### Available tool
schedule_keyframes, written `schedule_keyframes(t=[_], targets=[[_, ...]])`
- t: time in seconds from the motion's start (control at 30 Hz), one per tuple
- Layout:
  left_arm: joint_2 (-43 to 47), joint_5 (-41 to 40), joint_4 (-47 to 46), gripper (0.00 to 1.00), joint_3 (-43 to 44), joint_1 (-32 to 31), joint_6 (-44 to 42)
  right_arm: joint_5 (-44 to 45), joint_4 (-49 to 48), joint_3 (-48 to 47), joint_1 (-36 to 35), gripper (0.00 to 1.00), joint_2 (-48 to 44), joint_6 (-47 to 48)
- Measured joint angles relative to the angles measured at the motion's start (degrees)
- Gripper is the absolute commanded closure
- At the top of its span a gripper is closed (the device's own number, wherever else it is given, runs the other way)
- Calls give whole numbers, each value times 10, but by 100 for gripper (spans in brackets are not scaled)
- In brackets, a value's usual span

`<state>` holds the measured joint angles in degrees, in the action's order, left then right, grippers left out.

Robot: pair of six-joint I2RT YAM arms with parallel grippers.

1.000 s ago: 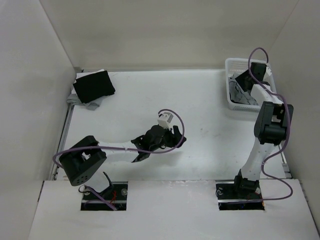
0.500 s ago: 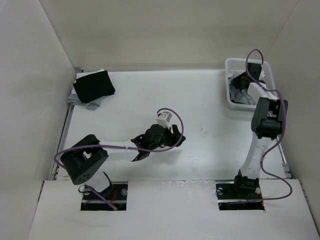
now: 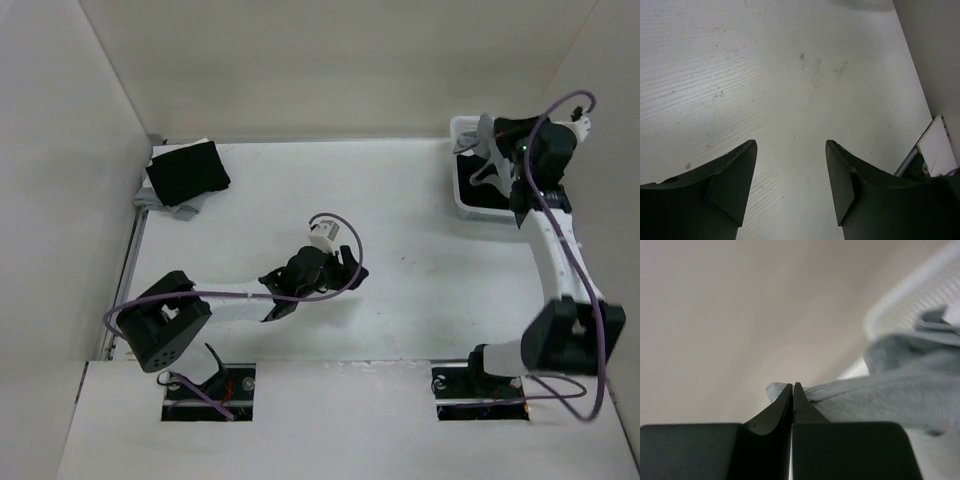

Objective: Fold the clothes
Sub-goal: Grab the tank top from the pile, then move the tank top to the center of the board

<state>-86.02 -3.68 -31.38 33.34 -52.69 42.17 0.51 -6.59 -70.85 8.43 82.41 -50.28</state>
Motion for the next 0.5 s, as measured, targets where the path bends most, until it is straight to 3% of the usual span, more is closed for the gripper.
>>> schedule_keyframes(t=[0.17, 0.23, 0.5], targets=[[64, -22, 20, 44, -17, 28, 7, 3, -55, -1, -112, 100, -210, 37], [96, -34, 31, 44, -25, 45, 10, -2, -57, -22, -161, 100, -250, 56], [243, -75, 99, 42, -67, 156, 43, -13, -57, -141, -318, 100, -287, 135]])
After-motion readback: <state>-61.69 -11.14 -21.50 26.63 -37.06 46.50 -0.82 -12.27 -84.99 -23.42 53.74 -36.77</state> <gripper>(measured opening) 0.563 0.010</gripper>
